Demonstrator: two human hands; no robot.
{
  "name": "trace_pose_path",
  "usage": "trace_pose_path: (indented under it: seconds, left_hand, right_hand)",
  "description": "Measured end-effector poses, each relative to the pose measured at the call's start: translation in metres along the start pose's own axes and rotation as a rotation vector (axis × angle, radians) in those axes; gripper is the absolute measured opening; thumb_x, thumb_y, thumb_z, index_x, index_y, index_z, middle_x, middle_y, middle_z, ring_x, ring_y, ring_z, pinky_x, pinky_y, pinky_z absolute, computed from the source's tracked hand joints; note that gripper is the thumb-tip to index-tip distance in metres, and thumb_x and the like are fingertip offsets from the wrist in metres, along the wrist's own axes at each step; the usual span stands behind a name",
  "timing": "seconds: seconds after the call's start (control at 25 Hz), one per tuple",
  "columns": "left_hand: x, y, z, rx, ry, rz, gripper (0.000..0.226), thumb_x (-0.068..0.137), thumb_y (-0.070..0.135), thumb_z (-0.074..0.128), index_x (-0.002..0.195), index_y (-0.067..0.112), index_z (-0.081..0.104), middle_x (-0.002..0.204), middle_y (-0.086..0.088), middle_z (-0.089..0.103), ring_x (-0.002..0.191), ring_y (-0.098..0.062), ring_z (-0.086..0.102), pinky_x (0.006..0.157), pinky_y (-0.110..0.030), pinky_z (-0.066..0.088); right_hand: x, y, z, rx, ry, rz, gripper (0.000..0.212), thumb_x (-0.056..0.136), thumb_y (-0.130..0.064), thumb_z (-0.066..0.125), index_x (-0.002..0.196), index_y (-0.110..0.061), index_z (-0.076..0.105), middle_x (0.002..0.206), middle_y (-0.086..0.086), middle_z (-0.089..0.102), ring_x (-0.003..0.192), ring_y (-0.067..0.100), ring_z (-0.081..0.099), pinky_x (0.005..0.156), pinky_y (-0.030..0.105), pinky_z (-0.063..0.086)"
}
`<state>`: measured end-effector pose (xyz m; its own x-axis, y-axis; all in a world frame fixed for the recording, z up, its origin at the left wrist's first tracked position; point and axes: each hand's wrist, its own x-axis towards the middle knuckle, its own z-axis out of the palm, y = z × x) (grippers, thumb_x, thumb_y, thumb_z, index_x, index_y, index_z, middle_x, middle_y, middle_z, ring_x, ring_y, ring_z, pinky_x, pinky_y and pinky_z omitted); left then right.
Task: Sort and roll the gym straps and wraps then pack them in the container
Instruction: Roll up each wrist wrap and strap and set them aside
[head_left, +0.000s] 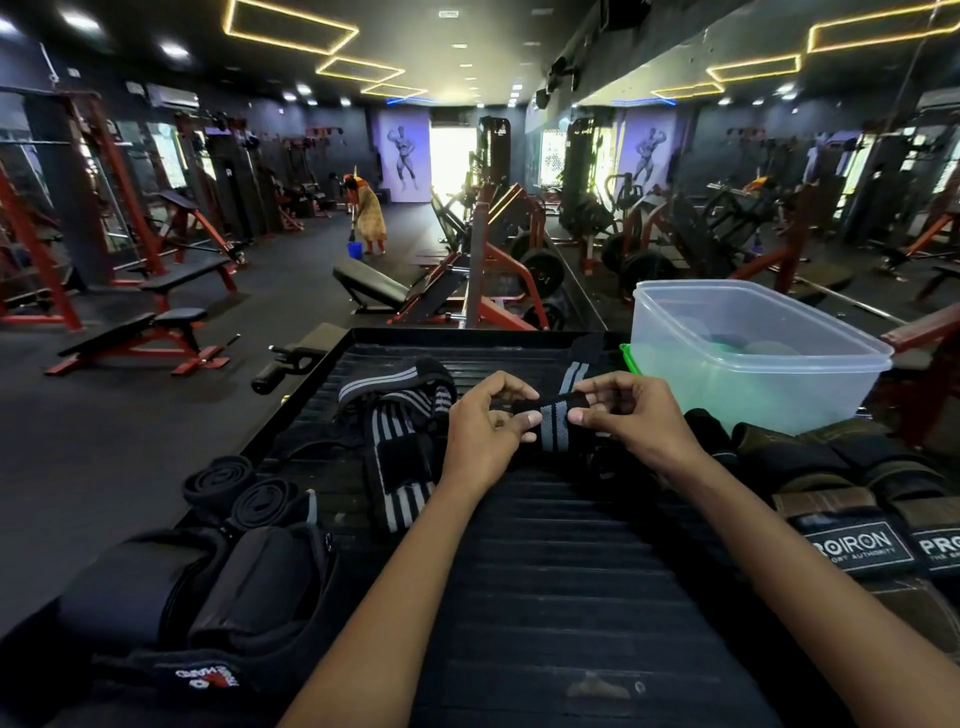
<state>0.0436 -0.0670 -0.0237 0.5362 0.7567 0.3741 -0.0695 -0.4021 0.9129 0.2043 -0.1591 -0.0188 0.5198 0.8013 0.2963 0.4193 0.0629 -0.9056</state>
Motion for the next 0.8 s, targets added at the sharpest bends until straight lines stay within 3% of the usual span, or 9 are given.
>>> trace_pose_path:
  seconds: [0.2, 0.4, 0.6, 0.8]
  left_hand:
    - [0.0, -0.004, 0.0, 0.013, -0.008, 0.012, 0.026, 0.083, -0.004, 0.068, 0.081, 0.022, 0.063, 0.092, 0.008, 0.066, 0.064, -0.009, 0.066, 0.067, -0.024, 0.058]
    - [-0.001, -0.007, 0.002, 0.043, -0.031, 0.004, 0.027, 0.085, -0.003, 0.067, 0.08, 0.023, 0.061, 0.092, 0.01, 0.064, 0.066, -0.011, 0.066, 0.069, -0.025, 0.058]
    - [0.0, -0.015, 0.007, 0.19, -0.016, 0.155, 0.026, 0.075, 0.004, 0.079, 0.084, 0.025, 0.065, 0.1, 0.0, 0.065, 0.082, -0.006, 0.061, 0.064, -0.014, 0.048]
    - [0.004, -0.023, 0.009, 0.263, -0.036, 0.176, 0.024, 0.07, 0.007, 0.082, 0.091, 0.011, 0.071, 0.099, -0.002, 0.067, 0.083, -0.003, 0.059, 0.066, -0.009, 0.044]
  right_hand:
    - [-0.005, -0.001, 0.01, 0.187, -0.01, 0.112, 0.028, 0.071, 0.003, 0.079, 0.093, -0.009, 0.067, 0.081, 0.015, 0.066, 0.069, 0.012, 0.064, 0.072, 0.025, 0.056]
    - [-0.006, 0.0, 0.01, 0.28, -0.054, 0.134, 0.02, 0.075, 0.003, 0.074, 0.09, -0.009, 0.07, 0.085, 0.014, 0.07, 0.08, 0.021, 0.065, 0.07, 0.025, 0.053]
    - [-0.004, 0.004, 0.01, 0.31, -0.002, 0.126, 0.018, 0.074, 0.007, 0.074, 0.084, -0.007, 0.068, 0.069, 0.004, 0.064, 0.055, 0.002, 0.058, 0.052, 0.014, 0.045]
    - [-0.007, 0.006, 0.011, 0.292, 0.006, 0.08, 0.016, 0.075, 0.006, 0.075, 0.082, -0.007, 0.07, 0.076, -0.001, 0.071, 0.067, 0.003, 0.066, 0.057, 0.014, 0.048]
